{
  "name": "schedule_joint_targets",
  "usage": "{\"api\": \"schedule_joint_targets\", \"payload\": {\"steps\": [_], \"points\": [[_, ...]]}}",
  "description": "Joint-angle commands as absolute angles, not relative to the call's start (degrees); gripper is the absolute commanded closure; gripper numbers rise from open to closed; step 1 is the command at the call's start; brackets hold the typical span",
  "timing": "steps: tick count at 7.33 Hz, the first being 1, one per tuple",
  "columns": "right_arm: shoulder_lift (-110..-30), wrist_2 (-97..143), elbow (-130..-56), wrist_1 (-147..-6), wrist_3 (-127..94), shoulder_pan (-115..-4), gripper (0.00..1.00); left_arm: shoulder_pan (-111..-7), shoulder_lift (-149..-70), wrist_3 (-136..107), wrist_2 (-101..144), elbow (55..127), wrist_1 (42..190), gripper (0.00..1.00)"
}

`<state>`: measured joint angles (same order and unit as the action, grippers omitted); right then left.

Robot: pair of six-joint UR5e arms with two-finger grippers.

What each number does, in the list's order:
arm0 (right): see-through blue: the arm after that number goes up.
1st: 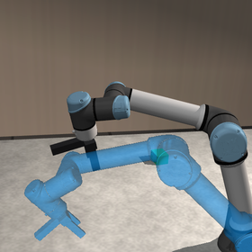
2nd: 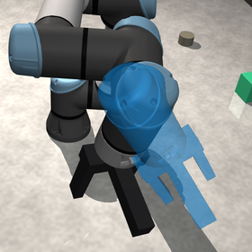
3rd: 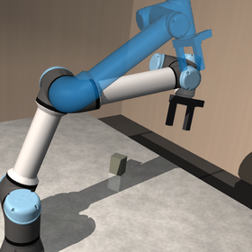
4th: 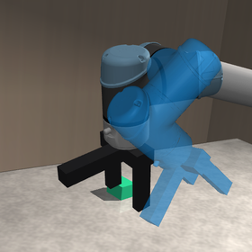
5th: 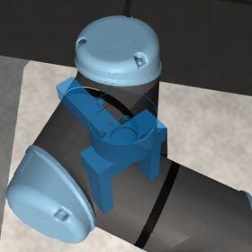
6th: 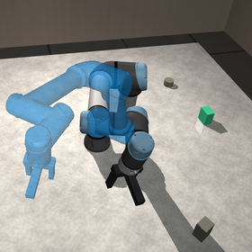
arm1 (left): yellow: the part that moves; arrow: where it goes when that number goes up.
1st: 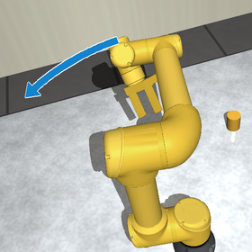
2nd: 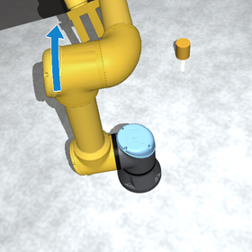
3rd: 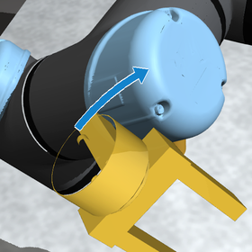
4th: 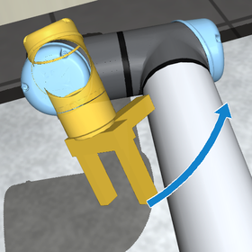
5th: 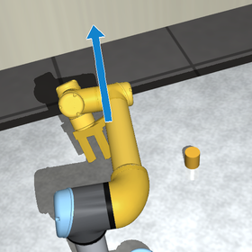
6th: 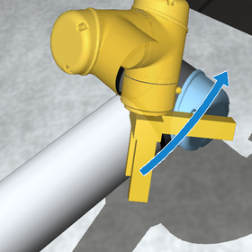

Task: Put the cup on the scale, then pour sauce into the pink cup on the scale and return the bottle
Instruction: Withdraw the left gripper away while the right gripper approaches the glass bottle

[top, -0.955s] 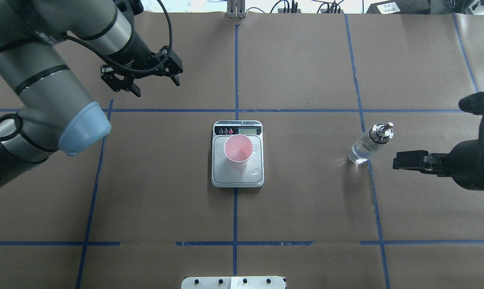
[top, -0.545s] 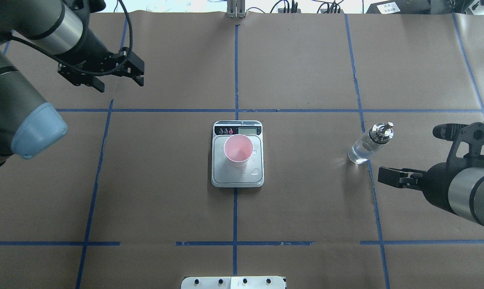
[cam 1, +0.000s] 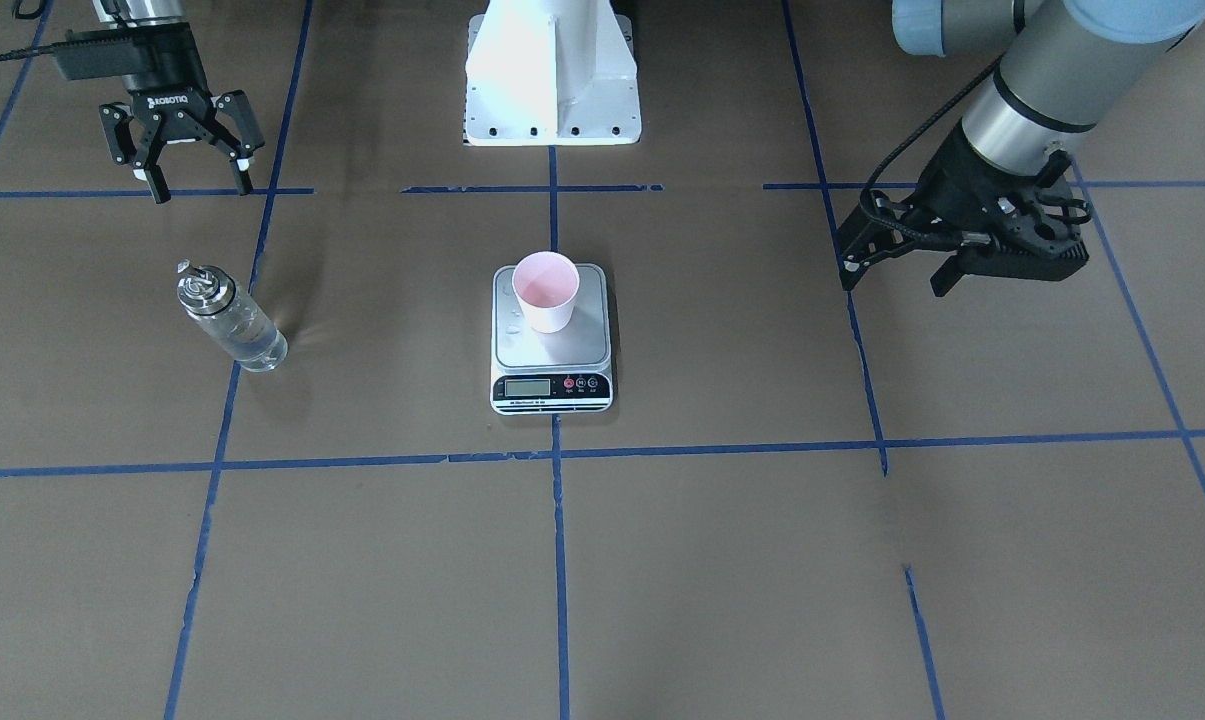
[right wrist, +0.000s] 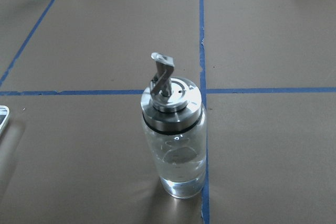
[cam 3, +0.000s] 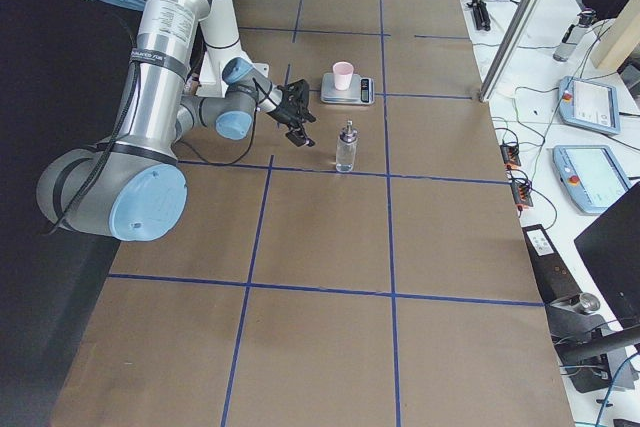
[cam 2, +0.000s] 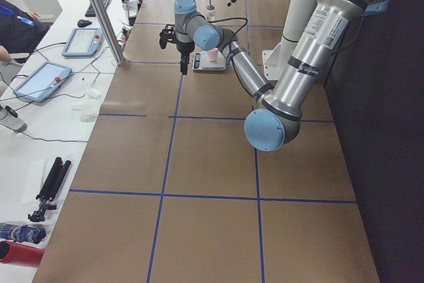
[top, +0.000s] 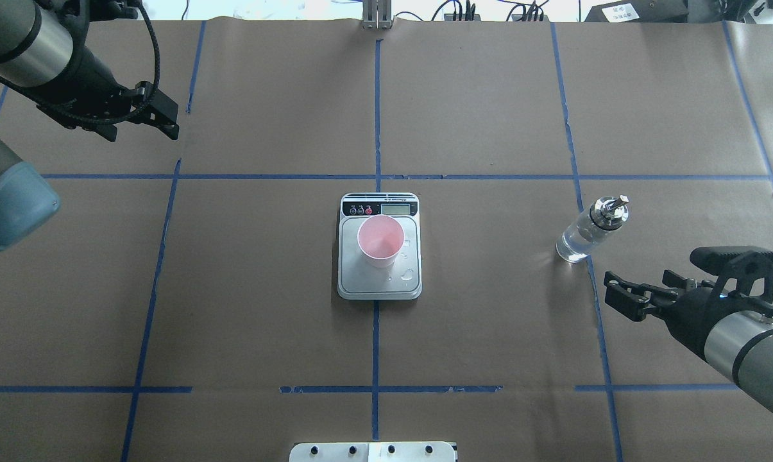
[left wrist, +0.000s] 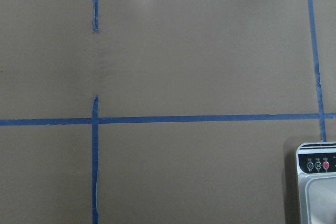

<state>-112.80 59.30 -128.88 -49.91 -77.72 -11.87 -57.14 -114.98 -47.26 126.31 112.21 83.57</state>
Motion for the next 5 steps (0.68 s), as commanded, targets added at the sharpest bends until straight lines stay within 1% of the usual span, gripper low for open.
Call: {"api": "schedule_joint_targets", "payload": {"steps": [1, 2, 3, 4, 5], "points": [[-113.2, 52.8, -124.4, -44.3, -76.1, -10.3, 0.0, -57.7, -113.8, -44.9, 126.1, 112.1, 83.7, 0.0], [-111.9, 51.3, -122.2, -42.8, -76.2, -9.2, 0.0, -57.7, -113.6, -44.7, 126.0, 112.1, 83.8, 0.0], [-109.4, 47.4, -118.3, -40.1, -76.0, -7.9, 0.0, -57.8, -113.5, -44.0, 125.9, 112.1, 83.8, 0.0], [-107.2, 42.8, -114.9, -39.7, -73.9, -6.9, 0.0, -58.6, -111.4, -40.4, 126.1, 112.3, 83.8, 0.0], [-105.0, 42.0, -113.3, -39.3, -71.0, -6.9, 0.0, -59.9, -109.9, -36.0, 126.1, 112.3, 84.0, 0.0]]}}
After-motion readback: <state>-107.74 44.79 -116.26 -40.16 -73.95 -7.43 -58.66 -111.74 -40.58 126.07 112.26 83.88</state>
